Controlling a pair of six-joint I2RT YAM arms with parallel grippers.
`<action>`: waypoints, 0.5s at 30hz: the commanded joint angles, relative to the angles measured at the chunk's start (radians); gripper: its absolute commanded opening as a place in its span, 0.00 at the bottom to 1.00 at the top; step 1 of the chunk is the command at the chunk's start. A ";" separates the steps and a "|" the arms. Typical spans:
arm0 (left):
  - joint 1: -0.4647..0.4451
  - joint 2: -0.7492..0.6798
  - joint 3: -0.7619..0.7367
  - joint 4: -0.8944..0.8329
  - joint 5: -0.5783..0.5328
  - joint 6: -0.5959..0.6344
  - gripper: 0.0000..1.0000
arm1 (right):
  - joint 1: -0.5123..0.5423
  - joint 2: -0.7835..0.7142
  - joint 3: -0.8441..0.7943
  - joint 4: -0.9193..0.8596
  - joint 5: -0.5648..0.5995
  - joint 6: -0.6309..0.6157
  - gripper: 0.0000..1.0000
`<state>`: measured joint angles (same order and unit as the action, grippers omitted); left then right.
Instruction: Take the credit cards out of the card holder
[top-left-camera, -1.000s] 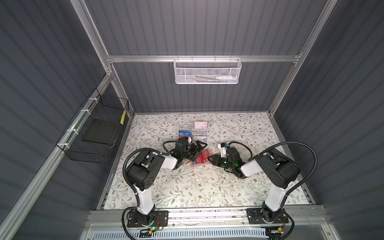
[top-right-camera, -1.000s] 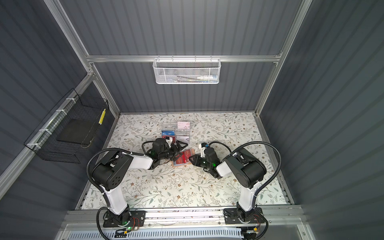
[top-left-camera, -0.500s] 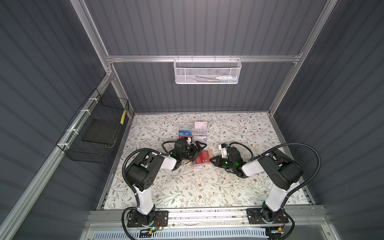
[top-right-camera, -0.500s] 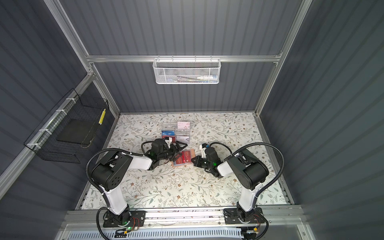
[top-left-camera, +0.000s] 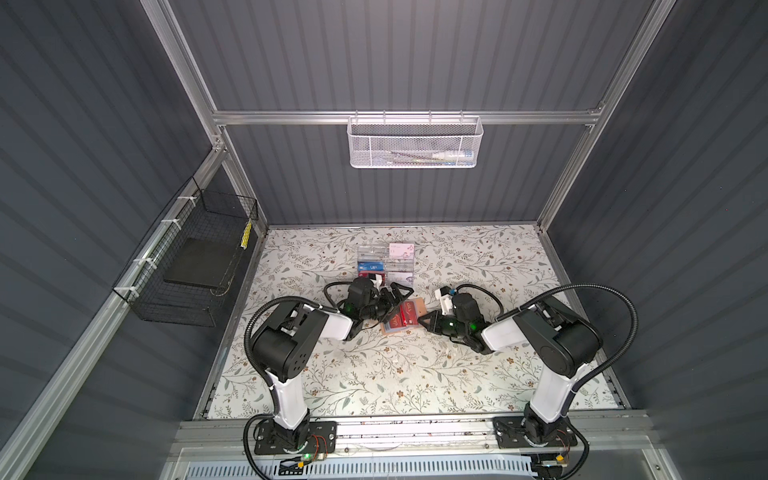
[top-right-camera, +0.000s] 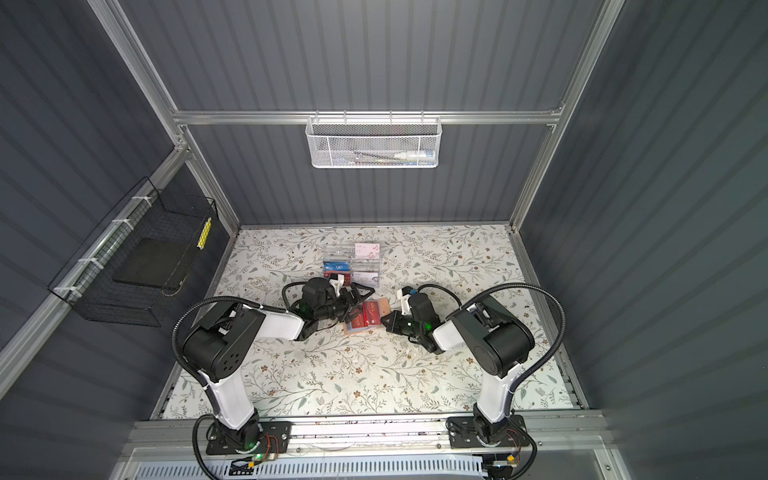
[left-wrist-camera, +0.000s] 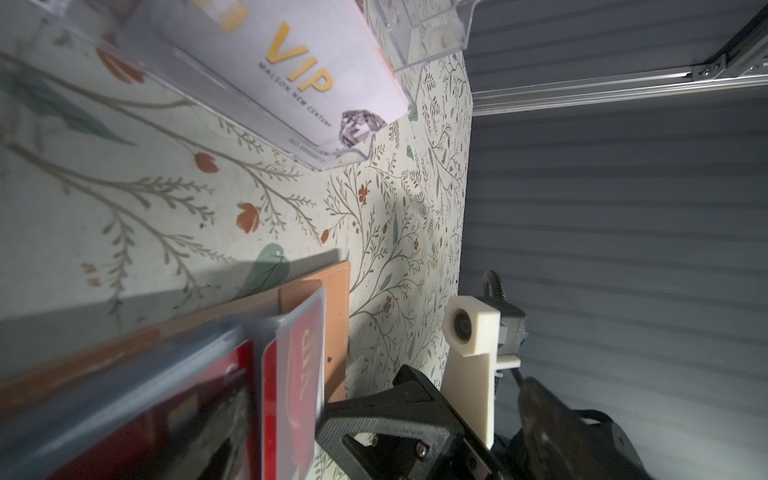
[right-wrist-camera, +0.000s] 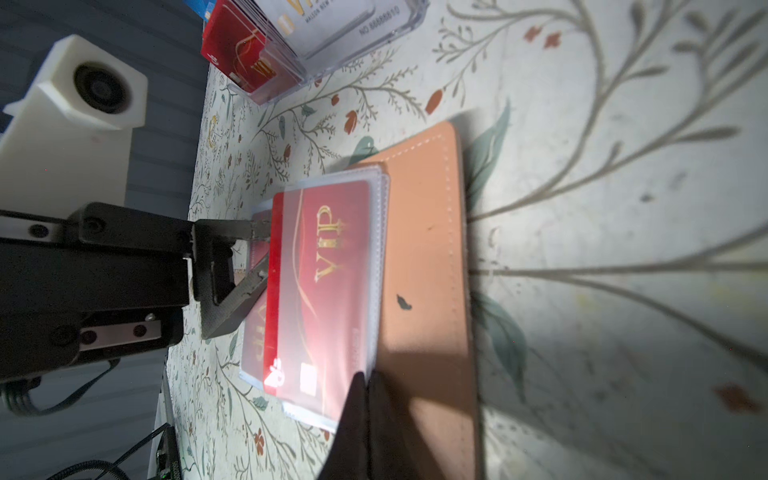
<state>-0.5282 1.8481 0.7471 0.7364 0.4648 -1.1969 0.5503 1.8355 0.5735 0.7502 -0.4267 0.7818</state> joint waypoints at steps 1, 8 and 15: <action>0.013 0.052 -0.048 -0.169 -0.010 0.050 1.00 | 0.000 0.021 0.022 -0.011 -0.032 0.000 0.03; 0.013 0.058 -0.028 -0.212 0.021 0.116 0.89 | -0.001 0.024 0.037 -0.027 -0.035 -0.004 0.03; 0.013 0.048 -0.050 -0.217 0.014 0.154 0.75 | 0.000 0.025 0.037 -0.025 -0.031 0.001 0.02</action>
<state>-0.5217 1.8565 0.7448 0.6979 0.4980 -1.0920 0.5476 1.8412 0.5907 0.7284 -0.4404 0.7818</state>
